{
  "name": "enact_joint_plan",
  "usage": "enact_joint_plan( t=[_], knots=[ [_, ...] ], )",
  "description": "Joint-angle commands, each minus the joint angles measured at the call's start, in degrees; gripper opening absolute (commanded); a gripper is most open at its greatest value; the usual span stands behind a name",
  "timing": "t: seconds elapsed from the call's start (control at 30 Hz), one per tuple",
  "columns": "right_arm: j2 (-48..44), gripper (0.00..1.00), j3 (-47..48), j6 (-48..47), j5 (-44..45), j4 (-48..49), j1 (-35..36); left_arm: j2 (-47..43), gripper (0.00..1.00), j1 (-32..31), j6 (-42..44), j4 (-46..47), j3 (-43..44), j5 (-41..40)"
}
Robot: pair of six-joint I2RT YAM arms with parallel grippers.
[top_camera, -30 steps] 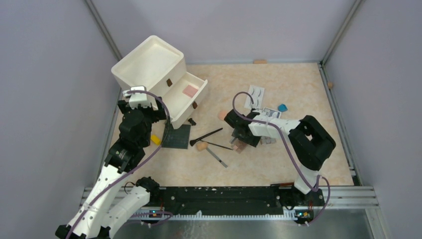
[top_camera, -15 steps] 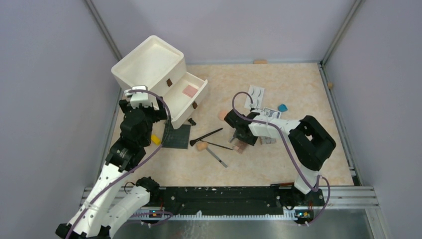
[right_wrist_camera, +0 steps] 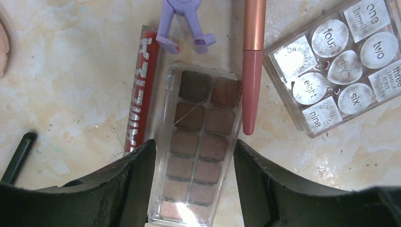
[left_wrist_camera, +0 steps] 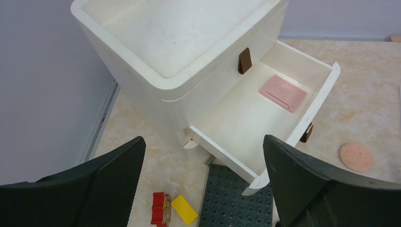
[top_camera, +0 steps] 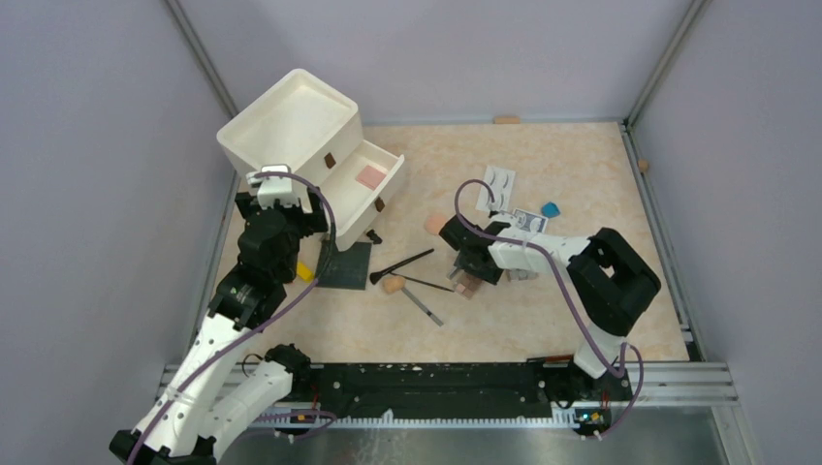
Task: Organize the makeup
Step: Pick up the makeup from the center of the board.
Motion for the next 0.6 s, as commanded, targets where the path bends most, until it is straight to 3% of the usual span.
enact_joint_plan(
  t=[0.0,0.27,0.57],
  knots=[
    [2.2,0.60,-4.3,0.7,-6.5,-0.5,0.0,0.2,0.99,0.4,-0.4,1.9,0.1,0.2],
    [1.5,0.65,-4.1,-0.8,-4.7,-3.5,0.1,0.6,0.99,0.5,-0.3,2.1,0.1,0.4],
    [2.6,0.58,-2.4,-4.3,-5.4,-3.4,0.0,0.5,0.99,0.6,-0.4,2.1,0.0,0.6]
  ],
)
